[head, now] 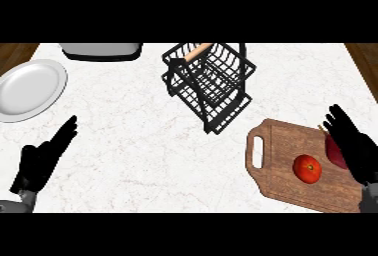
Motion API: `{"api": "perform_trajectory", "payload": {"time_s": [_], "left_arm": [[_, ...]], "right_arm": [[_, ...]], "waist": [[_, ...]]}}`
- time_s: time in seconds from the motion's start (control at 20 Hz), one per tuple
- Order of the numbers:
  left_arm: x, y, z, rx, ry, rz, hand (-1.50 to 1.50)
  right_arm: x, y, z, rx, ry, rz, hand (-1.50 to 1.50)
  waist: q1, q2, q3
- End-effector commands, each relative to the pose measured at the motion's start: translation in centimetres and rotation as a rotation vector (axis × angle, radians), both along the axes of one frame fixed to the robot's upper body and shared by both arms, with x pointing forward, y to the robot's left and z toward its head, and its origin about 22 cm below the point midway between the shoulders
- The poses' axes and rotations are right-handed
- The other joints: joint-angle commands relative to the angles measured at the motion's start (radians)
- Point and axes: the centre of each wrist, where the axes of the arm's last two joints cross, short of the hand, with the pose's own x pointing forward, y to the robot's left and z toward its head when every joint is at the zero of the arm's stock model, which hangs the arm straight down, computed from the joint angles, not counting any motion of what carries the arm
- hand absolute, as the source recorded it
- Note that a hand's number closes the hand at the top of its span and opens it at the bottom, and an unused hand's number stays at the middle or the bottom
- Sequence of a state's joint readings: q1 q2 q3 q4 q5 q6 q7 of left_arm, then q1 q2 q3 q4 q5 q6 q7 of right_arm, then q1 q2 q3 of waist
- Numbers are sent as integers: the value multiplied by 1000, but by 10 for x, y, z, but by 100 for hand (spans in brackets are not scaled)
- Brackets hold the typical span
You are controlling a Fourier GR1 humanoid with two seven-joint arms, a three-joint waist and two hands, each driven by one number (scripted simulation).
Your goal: Pick the tomato from the cutting board and place it in the tiered basket
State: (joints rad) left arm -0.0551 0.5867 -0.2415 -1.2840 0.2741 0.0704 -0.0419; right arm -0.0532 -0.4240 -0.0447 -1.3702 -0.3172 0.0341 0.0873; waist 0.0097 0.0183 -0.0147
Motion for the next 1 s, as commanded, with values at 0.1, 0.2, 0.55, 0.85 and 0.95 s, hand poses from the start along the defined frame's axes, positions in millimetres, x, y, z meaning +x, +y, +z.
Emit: {"api": "perform_trajectory", "payload": {"time_s": [0.1,0.2,0.55,0.85,0.95], "left_arm": [[17,-34,4,-109,-110,-72,0],[23,-74,4,-185,-194,-119,0],[17,-100,-6,-278,-180,-142,0],[24,-101,-1,-276,-172,-133,0],[28,-99,-4,-275,-173,-122,0]], "right_arm": [[21,52,13,14,-85,328,-150],[29,96,23,33,-167,514,-150],[19,127,-19,117,-318,592,-150],[9,75,35,-256,-430,673,-150],[22,61,79,-458,-405,694,-150]], "waist": [[-3,-18,14],[9,-19,13],[-5,-18,15],[-23,-23,14],[-31,-24,12]]}}
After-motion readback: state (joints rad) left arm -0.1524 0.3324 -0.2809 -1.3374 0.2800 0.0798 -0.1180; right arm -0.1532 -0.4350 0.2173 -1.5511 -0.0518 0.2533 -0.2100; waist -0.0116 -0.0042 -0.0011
